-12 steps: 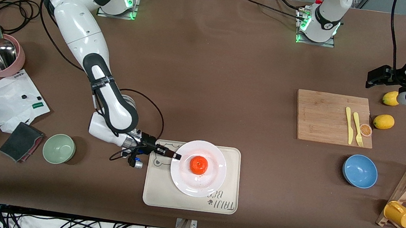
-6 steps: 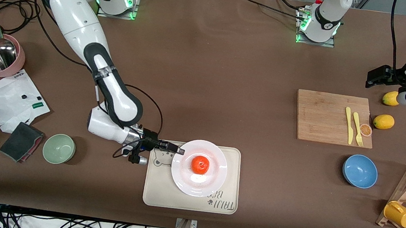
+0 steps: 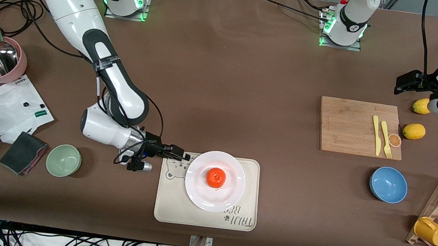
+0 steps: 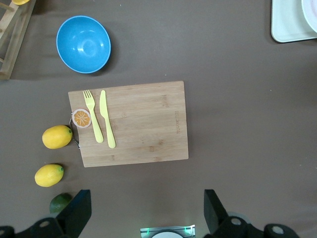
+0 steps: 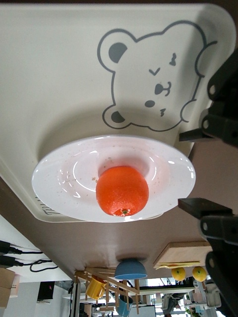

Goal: Place orange and plate with both arms

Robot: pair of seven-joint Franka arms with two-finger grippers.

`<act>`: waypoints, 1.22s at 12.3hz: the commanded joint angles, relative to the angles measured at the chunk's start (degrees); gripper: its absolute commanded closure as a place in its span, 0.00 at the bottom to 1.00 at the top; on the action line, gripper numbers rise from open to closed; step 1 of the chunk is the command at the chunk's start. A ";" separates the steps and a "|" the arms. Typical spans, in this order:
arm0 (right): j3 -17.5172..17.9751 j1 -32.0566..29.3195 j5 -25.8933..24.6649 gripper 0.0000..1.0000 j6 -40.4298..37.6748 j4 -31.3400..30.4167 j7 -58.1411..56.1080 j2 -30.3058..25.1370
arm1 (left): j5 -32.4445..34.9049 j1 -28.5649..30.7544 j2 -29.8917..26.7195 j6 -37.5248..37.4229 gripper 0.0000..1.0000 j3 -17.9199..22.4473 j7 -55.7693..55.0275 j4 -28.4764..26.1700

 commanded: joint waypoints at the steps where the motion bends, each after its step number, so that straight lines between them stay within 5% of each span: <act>1: -1.60 -0.37 -4.27 0.36 -0.56 -5.74 -0.13 -5.27 | -0.65 -0.29 0.44 -1.13 0.00 -0.18 0.00 1.07; 2: -2.57 -0.46 -5.42 0.12 -0.56 -9.06 -0.13 -8.08 | -0.65 -0.29 0.44 -1.13 0.00 -0.18 0.00 1.15; 3: -3.37 -0.55 -6.65 0.00 -0.56 -12.66 -0.13 -11.32 | -0.56 -0.55 0.44 -1.04 0.00 -0.18 -0.09 1.24; 7: -7.93 -0.46 -14.92 0.00 -4.14 -25.60 0.05 -25.65 | -0.56 0.06 0.62 -1.13 0.00 -0.18 0.00 1.24; 11: -14.52 -0.46 -20.80 0.00 -18.02 -27.55 1.28 -34.45 | -0.56 -0.29 0.62 -1.13 0.00 -0.26 -0.09 1.24; 15: -16.30 -0.46 -36.59 0.00 -28.31 -27.29 8.98 -43.67 | -0.56 -0.56 0.62 -1.13 0.00 -0.26 -0.17 1.24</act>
